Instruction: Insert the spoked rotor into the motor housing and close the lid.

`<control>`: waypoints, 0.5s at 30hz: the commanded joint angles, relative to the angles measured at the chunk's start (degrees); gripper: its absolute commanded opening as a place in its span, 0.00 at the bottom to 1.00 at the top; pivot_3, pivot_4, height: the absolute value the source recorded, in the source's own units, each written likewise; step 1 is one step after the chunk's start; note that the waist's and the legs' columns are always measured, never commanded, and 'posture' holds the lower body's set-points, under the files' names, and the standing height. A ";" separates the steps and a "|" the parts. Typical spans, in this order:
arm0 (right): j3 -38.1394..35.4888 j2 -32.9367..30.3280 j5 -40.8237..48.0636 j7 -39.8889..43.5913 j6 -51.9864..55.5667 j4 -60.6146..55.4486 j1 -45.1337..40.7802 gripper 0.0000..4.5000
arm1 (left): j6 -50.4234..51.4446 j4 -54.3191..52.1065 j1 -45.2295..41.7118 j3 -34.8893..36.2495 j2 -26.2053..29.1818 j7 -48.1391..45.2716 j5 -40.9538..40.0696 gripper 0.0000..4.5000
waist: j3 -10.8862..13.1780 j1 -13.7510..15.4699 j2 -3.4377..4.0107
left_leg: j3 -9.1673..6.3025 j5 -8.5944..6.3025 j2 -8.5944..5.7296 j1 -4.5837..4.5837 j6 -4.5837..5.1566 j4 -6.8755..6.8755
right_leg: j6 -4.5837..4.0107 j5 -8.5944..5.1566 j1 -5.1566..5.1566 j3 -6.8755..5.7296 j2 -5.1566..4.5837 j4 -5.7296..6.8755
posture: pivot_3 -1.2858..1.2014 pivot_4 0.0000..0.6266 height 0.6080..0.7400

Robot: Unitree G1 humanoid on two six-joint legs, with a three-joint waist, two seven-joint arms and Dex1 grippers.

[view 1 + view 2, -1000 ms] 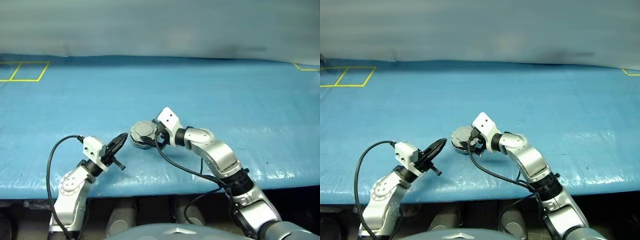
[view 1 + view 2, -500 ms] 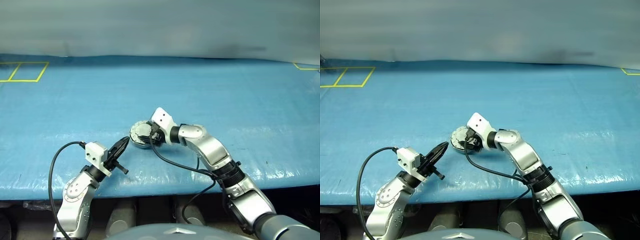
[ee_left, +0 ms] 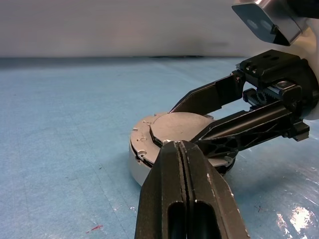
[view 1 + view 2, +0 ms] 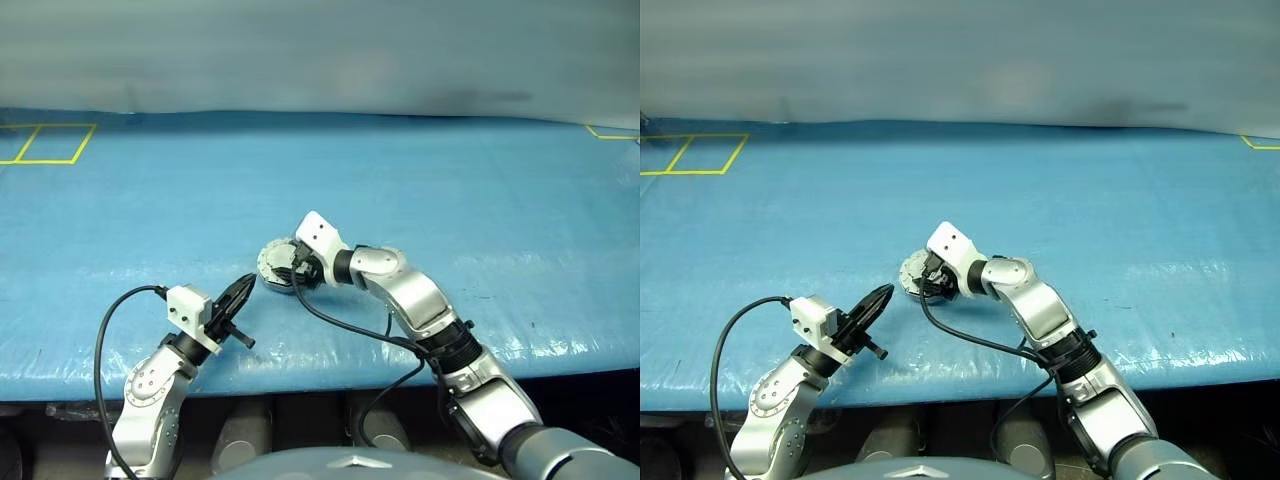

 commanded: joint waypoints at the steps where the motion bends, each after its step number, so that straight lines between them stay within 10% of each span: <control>1: -0.47 0.85 -0.20 -0.69 -0.71 -3.36 -0.89 0.67 | -0.92 -1.10 0.01 0.08 0.20 0.36 -0.59 0.00 | 0.00 -0.01 0.00 | 0.00 0.00 0.00 -0.01 0.00 -0.02 | 0.00 0.00 -0.02 0.00 0.00 0.00 | 0.52 0.24 1.00; 15: -4.03 4.80 1.98 -3.09 -0.41 -1.23 3.52 0.67 | 0.10 -1.59 -0.10 -0.26 0.77 0.75 -0.93 0.00 | 0.00 -0.11 0.00 | 0.00 0.00 0.00 0.01 0.00 -0.12 | -0.03 -0.02 -0.03 -0.01 0.00 -0.03 | 0.52 0.24 1.00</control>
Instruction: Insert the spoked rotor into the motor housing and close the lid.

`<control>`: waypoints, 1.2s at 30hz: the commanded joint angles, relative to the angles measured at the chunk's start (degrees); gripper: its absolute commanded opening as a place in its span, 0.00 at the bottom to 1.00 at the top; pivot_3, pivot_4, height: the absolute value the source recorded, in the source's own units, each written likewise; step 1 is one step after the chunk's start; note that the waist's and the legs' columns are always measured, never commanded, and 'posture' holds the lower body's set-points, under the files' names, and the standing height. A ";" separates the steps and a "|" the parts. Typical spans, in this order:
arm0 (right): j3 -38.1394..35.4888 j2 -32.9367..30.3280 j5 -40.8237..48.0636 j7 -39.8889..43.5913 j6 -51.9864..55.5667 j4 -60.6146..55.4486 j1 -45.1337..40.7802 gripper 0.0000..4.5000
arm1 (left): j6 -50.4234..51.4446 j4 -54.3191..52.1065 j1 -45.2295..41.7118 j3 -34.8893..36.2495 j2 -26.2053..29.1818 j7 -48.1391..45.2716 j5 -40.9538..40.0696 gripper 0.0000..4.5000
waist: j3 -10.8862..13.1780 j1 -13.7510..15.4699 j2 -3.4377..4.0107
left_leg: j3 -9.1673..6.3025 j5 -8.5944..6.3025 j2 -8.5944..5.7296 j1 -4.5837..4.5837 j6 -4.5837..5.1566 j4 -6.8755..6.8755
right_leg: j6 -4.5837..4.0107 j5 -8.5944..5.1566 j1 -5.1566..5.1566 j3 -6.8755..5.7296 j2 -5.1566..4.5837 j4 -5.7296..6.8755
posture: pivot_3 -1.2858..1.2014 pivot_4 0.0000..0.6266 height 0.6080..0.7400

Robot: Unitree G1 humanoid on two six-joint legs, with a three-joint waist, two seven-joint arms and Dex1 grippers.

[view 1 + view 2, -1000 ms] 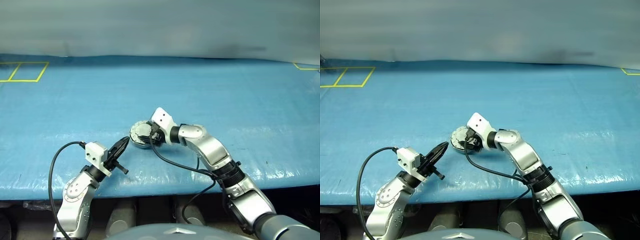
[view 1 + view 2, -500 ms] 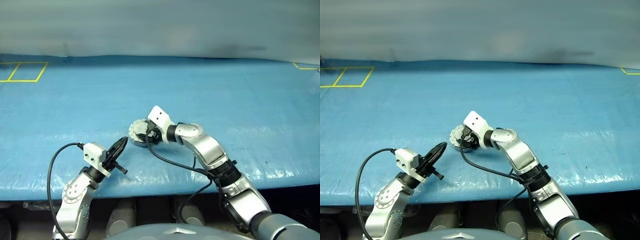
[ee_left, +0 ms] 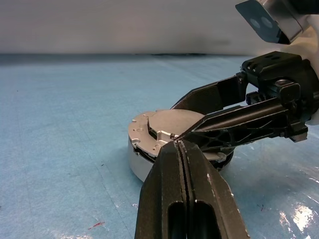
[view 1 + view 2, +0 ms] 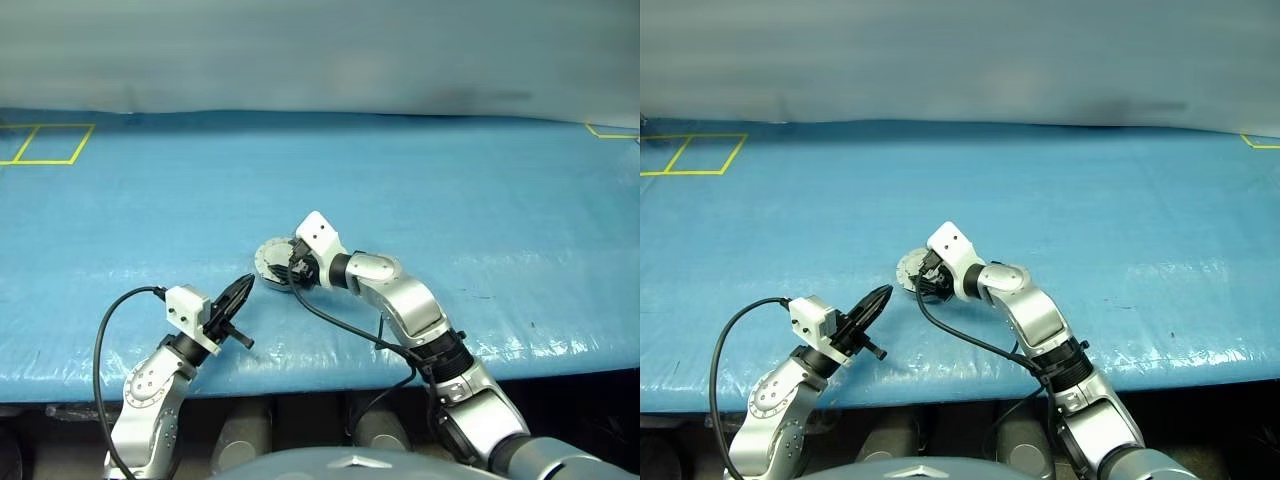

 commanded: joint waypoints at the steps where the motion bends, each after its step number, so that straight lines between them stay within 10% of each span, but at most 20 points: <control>1: -0.80 0.58 0.88 -0.10 -0.58 -1.03 0.30 0.67 | -0.29 -1.58 -0.38 -0.21 0.19 0.08 -0.89 0.00 | 0.00 0.00 0.00 | 0.00 0.00 0.00 0.00 0.00 0.00 | 0.00 0.00 0.00 0.00 0.00 0.00 | 0.52 0.24 1.00; 36: 3.06 -2.37 -5.69 1.29 -9.54 6.97 0.58 0.67 | 0.97 -1.33 -2.40 -0.74 0.45 2.22 -0.60 0.00 | -0.05 -0.21 0.04 | 0.00 0.00 0.01 0.14 -0.01 -0.02 | -0.01 -0.01 0.11 0.00 0.00 0.00 | 0.52 0.24 1.00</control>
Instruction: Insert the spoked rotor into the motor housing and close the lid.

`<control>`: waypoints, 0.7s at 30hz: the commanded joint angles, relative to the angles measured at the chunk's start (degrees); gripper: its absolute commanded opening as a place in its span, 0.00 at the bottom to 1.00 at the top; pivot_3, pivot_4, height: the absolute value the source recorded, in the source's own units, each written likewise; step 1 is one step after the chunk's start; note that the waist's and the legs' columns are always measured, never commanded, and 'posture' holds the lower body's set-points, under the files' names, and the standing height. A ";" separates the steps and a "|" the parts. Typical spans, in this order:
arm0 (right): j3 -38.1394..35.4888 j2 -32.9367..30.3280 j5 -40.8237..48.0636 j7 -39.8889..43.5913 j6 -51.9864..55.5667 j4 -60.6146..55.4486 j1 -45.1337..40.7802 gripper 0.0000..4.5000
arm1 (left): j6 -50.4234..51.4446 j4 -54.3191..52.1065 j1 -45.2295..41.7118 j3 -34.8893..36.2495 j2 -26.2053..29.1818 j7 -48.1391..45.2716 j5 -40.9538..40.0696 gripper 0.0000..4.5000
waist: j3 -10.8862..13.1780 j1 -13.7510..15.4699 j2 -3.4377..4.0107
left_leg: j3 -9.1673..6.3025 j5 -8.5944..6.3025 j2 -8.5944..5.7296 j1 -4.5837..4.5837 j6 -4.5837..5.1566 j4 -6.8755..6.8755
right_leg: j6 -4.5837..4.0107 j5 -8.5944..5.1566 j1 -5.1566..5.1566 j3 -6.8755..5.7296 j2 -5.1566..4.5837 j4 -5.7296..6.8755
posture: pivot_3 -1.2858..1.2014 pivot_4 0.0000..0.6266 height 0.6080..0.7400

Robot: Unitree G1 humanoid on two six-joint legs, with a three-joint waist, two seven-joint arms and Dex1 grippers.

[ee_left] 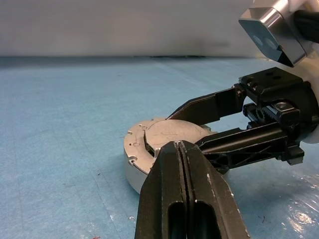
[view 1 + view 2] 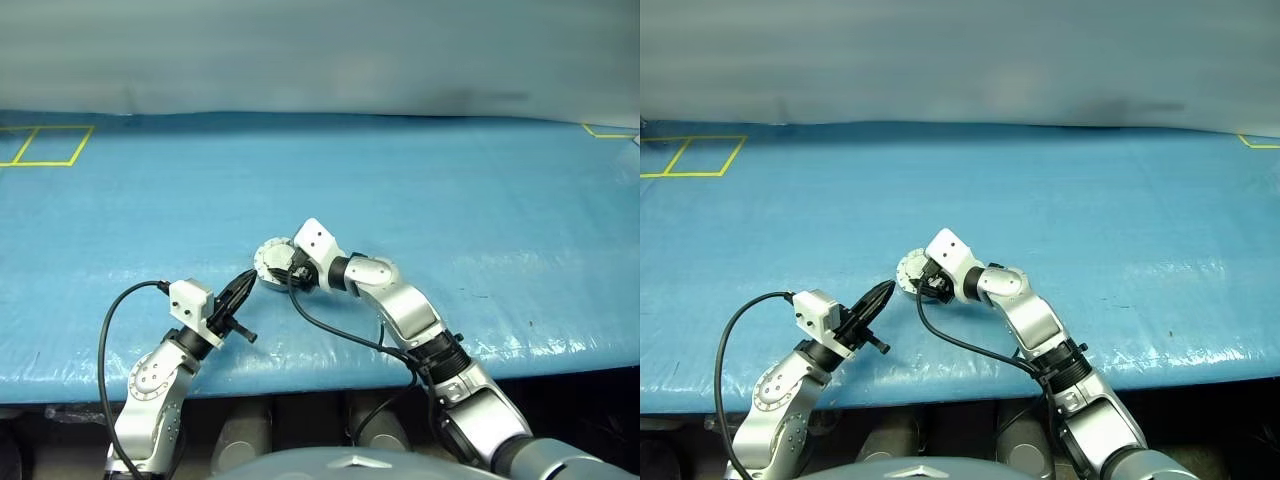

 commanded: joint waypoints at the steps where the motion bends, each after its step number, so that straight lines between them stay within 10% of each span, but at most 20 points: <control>1: -0.15 -0.35 -0.70 0.01 1.65 1.63 0.31 0.67 | 0.59 -1.52 -0.67 0.30 0.16 1.01 -0.33 0.00 | -0.01 0.00 0.02 | 0.00 0.00 0.00 0.01 0.00 0.00 | 0.00 0.00 0.00 0.00 0.00 0.00 | 0.52 0.24 1.00; 21: -1.40 0.75 0.56 -0.09 4.87 0.75 -0.50 0.67 | 40.47 0.27 -19.66 8.80 6.12 9.88 -13.86 0.00 | -0.03 -0.22 0.00 | -0.09 0.03 -0.01 0.07 -0.04 0.02 | 0.02 0.01 0.12 -0.09 0.02 0.03 | 0.52 0.24 1.00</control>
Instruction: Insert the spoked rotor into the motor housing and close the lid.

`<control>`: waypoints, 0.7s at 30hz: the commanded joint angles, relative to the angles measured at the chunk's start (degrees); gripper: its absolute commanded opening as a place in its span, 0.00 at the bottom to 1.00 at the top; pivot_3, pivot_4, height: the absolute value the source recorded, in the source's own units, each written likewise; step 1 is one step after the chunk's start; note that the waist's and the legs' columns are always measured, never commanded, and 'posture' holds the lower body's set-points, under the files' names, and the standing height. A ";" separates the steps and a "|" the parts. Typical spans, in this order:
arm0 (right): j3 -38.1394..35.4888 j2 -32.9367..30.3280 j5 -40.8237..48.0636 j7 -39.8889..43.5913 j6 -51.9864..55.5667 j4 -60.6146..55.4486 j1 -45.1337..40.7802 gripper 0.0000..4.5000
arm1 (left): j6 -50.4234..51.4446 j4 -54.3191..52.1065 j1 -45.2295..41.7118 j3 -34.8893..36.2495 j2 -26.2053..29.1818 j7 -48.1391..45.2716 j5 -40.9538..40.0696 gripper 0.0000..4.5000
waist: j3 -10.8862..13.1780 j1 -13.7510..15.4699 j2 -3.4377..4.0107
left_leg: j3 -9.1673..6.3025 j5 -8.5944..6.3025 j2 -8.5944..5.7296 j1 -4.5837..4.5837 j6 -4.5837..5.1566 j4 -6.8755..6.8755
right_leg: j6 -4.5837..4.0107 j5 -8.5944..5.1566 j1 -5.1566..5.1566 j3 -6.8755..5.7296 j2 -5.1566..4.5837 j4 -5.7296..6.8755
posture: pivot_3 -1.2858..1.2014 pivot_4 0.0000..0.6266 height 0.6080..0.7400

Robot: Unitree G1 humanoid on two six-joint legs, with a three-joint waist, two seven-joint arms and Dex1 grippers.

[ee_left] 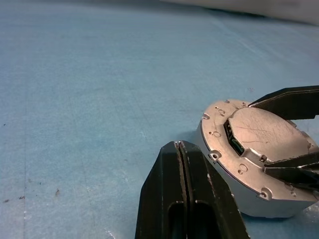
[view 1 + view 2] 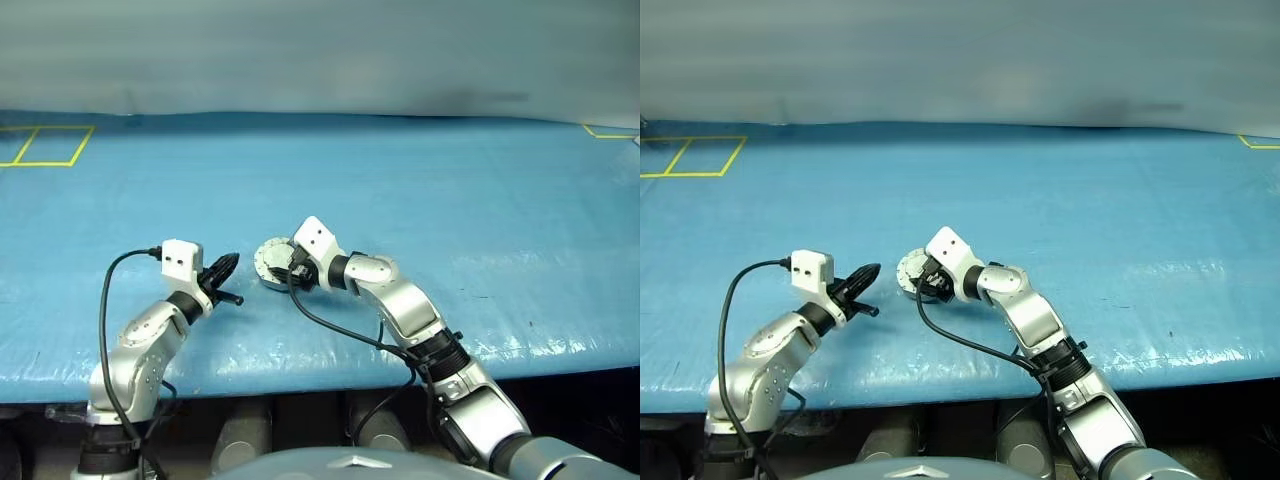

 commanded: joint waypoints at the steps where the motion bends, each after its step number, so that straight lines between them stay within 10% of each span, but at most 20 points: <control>1: -0.30 -0.06 -0.24 -0.24 1.49 0.98 0.17 0.67 | 4.52 2.50 -4.54 1.05 0.68 -2.51 -4.25 0.00 | 0.00 -0.03 0.00 | 0.00 0.00 0.00 0.00 0.00 0.00 | 0.00 0.00 0.00 0.00 0.00 0.00 | 0.52 0.24 1.00; 21: -1.47 -0.13 0.89 -1.06 2.26 -2.07 1.89 0.67 | 11.85 12.05 -13.39 -6.29 1.14 -4.35 -0.86 0.00 | -0.03 0.68 -0.01 | 0.00 0.02 -0.02 0.07 -0.05 -0.05 | 0.01 0.01 0.08 0.03 -0.01 -0.03 | 0.52 0.24 1.00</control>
